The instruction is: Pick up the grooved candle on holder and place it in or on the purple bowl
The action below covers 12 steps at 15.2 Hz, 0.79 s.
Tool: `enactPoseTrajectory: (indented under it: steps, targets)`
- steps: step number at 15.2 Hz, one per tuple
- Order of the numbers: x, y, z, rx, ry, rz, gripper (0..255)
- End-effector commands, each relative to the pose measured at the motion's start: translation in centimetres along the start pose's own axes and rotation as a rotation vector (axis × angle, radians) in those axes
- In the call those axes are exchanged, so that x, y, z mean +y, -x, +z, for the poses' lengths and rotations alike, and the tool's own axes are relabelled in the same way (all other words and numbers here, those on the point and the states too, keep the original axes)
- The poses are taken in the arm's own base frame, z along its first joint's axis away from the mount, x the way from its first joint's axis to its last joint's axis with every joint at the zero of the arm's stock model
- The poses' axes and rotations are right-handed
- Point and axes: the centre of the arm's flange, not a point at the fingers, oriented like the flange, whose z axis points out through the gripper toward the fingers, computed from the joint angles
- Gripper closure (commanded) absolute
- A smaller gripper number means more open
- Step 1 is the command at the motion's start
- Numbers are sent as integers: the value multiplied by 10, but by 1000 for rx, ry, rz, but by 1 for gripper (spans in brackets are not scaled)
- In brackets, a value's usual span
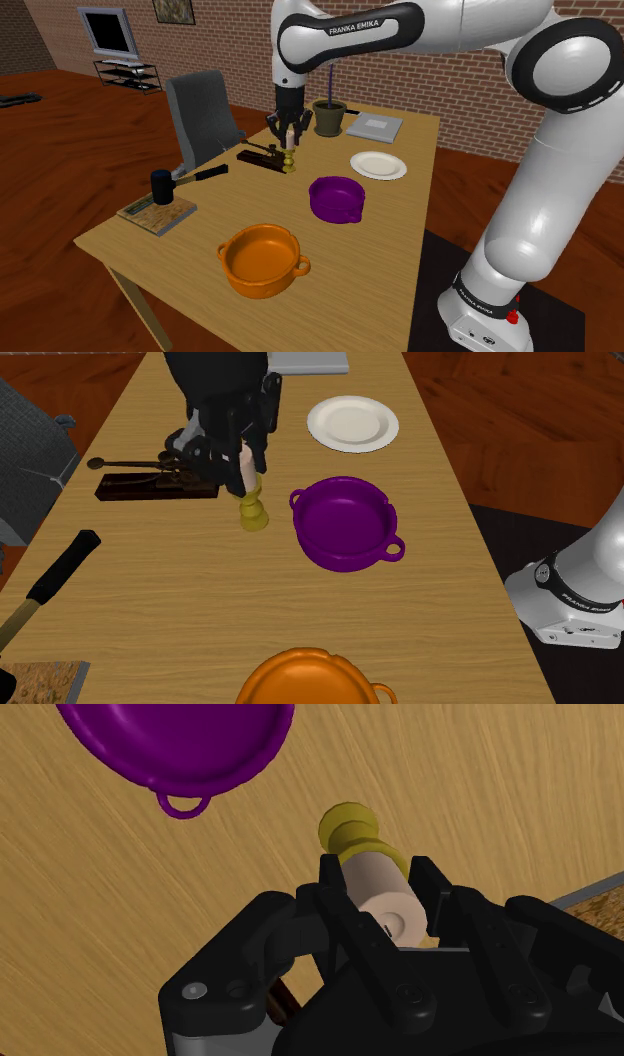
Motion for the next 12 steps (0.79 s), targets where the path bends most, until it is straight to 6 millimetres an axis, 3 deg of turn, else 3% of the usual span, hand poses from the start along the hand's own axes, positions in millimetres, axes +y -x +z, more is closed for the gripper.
enactPoseTrajectory:
  steps: [1, 11, 12]
  targets:
    - [21, 15, -8, 0, 0, 0, 255]
    - [125, 90, -38, 0, 0, 0, 255]
    - [127, 92, -38, 0, 0, 0, 255]
